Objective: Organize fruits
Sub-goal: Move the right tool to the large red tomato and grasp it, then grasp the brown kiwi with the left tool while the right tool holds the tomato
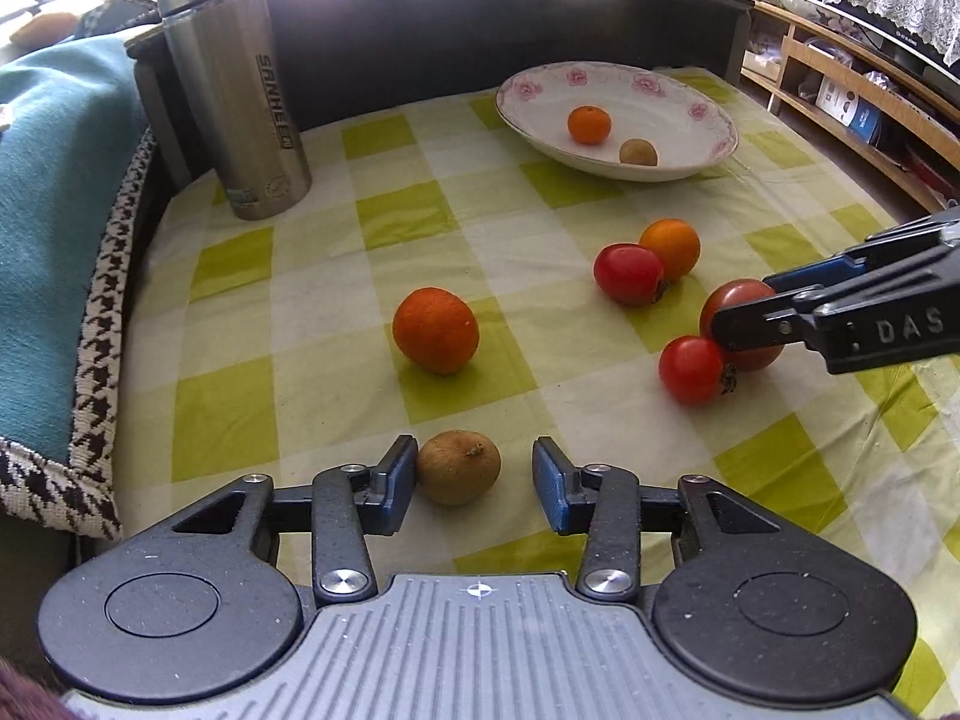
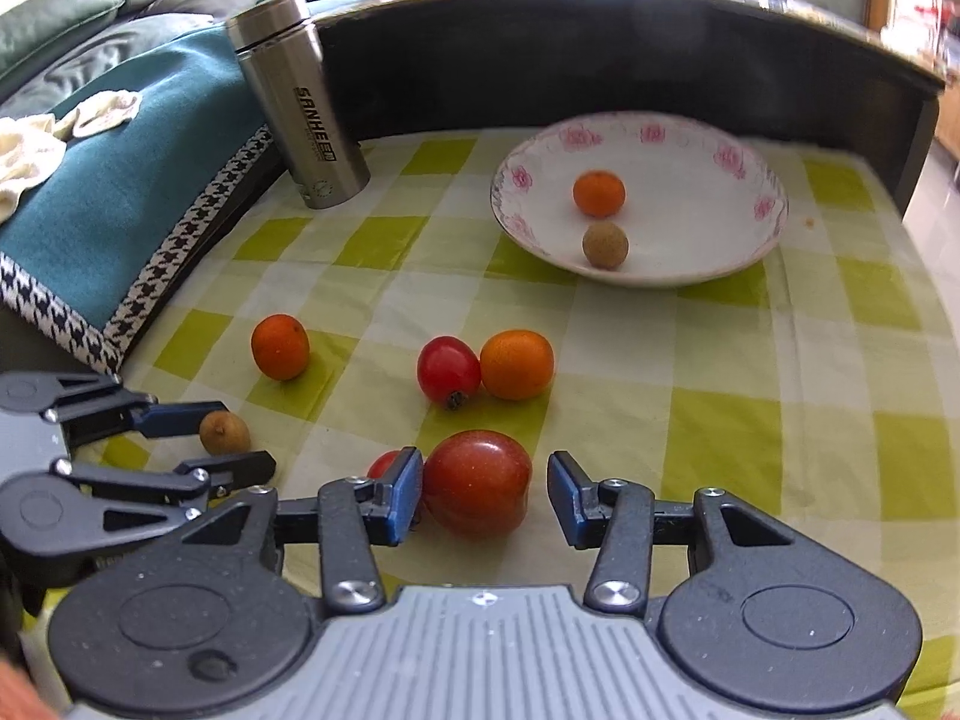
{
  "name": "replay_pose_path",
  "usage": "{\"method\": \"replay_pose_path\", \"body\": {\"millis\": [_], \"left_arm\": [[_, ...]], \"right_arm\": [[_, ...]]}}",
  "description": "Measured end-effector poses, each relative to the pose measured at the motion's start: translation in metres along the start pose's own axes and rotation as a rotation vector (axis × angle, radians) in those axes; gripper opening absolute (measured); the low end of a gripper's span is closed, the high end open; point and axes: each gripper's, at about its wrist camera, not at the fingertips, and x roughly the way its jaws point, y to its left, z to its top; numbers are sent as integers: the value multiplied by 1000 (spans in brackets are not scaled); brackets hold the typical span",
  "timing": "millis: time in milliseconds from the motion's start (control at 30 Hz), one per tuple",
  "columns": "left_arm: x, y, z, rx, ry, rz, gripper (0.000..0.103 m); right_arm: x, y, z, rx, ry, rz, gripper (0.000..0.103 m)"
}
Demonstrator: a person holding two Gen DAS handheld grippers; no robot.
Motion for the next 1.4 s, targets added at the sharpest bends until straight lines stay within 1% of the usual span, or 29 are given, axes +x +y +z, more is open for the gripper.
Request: {"method": "replay_pose_path", "body": {"millis": [67, 167, 233, 367, 467, 533, 600, 667, 767, 867, 933, 967, 1167, 1267, 1400], "left_arm": [[0, 0, 1, -7, -1, -9, 46], [0, -2, 2, -5, 0, -22, 46], [0, -5, 2, 2, -1, -36, 45], [-1, -11, 2, 26, -7, -57, 43], [-3, -15, 2, 38, -16, -76, 43], [-2, -18, 1, 50, -17, -77, 43], [0, -21, 0, 58, -10, -77, 43], [1, -22, -2, 64, -10, -75, 44], [1, -22, -3, 66, -17, -76, 45], [0, -22, -5, 73, -20, -70, 51], [-2, -21, -7, 72, -19, -67, 54], [-2, -21, -8, 68, -18, -68, 55], [-2, -20, -9, 60, -20, -67, 56], [-2, -21, -9, 60, -18, -63, 55], [-5, -24, -10, 63, -21, -67, 44]], "right_arm": [[3, -6, 1, 54, 12, 24, 50], [7, -18, 4, 140, 32, 64, 49], [6, -22, 4, 171, 39, 89, 45], [-2, -17, 1, 116, 34, 25, 45], [-11, -21, -2, 115, 31, 16, 45], [-16, -18, -5, 67, 20, -26, 45], [-14, -16, -8, 44, 32, -48, 45], [-13, -16, -11, 45, 29, -46, 45], [-12, -14, -12, 13, 28, -54, 45], [-9, -13, -14, 3, 34, -47, 47], [-7, -13, -16, -1, 36, -51, 51], [-6, -12, -17, -4, 38, -54, 52], [-2, -11, -17, -10, 31, -64, 53], [-2, -9, -17, -24, 25, -71, 53], [-2, -7, -17, -26, 25, -85, 53]]}}
